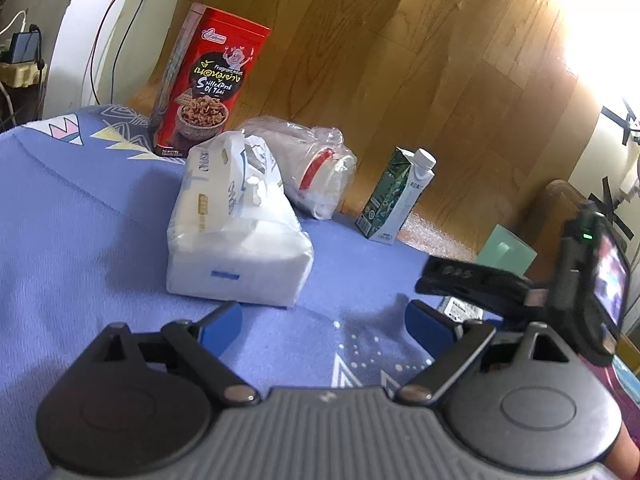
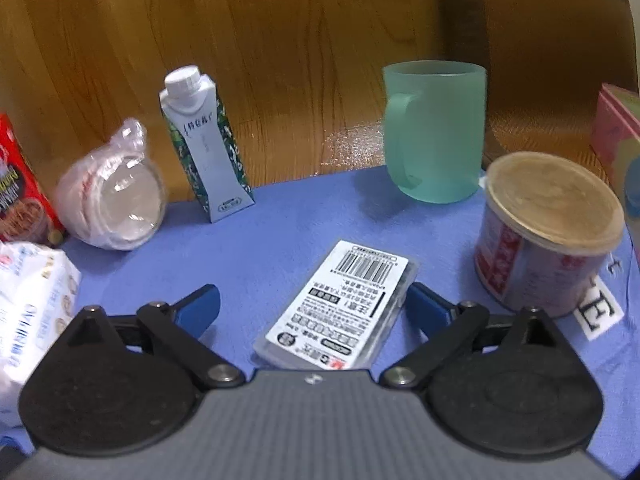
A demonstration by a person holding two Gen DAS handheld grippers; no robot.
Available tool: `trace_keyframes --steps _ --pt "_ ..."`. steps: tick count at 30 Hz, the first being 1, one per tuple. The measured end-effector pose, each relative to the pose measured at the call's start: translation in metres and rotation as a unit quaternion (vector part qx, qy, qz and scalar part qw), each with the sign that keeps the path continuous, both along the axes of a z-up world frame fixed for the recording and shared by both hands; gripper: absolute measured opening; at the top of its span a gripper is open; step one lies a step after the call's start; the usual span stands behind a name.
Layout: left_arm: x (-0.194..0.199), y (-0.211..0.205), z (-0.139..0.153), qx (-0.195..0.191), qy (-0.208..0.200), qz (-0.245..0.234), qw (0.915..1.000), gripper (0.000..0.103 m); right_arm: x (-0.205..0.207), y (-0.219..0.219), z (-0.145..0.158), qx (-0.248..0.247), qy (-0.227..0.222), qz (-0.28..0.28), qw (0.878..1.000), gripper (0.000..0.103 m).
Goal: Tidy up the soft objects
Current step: 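Close the right gripper on the white card pack, then carry the card pack into the pink tin and open the right gripper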
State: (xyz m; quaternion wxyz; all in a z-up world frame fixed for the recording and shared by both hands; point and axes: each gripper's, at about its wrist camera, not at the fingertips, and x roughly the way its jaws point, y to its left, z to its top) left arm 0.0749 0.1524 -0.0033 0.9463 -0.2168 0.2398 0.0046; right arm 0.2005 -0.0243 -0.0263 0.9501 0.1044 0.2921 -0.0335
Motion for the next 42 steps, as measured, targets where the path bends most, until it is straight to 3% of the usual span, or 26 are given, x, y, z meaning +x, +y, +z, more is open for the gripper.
trace_keyframes --steps 2,3,4,6,17,26,32,35,39,42 --pt "0.000 0.000 0.000 0.002 0.000 0.000 1.0000 0.092 0.007 0.010 -0.002 -0.042 0.008 0.010 0.999 0.094" --pt "0.000 -0.001 0.000 0.002 0.001 0.000 1.0000 0.092 0.008 0.014 -0.003 -0.063 0.010 0.016 0.998 0.086" --pt "0.000 -0.001 0.000 0.003 0.001 0.000 1.0000 0.092 0.006 0.017 -0.003 -0.076 0.004 0.025 0.997 0.069" --pt "0.001 -0.001 0.000 0.003 0.003 0.000 1.0000 0.092 0.002 0.014 -0.001 -0.078 -0.003 0.051 0.996 0.059" --pt "0.003 -0.009 0.001 0.017 0.005 -0.023 0.9996 0.095 -0.059 -0.013 -0.003 -0.086 -0.016 0.131 0.988 0.059" --pt "0.001 -0.034 0.003 0.061 0.001 -0.088 0.9943 0.096 -0.146 -0.021 -0.011 -0.110 -0.032 0.247 0.962 0.059" --pt "0.000 -0.054 0.003 0.092 0.000 -0.139 0.9860 0.096 -0.193 -0.043 -0.018 -0.106 -0.049 0.258 0.959 0.060" --pt "-0.001 -0.060 0.002 0.083 0.011 -0.168 0.9823 0.096 -0.206 -0.056 -0.022 -0.089 -0.054 0.245 0.964 0.065" --pt "-0.007 -0.069 -0.001 0.036 0.038 -0.207 0.9770 0.093 -0.216 -0.065 -0.026 -0.076 -0.062 0.240 0.966 0.071" --pt "-0.014 -0.085 -0.001 0.006 0.055 -0.246 0.9678 0.088 -0.217 -0.067 -0.027 -0.074 -0.065 0.242 0.965 0.071"
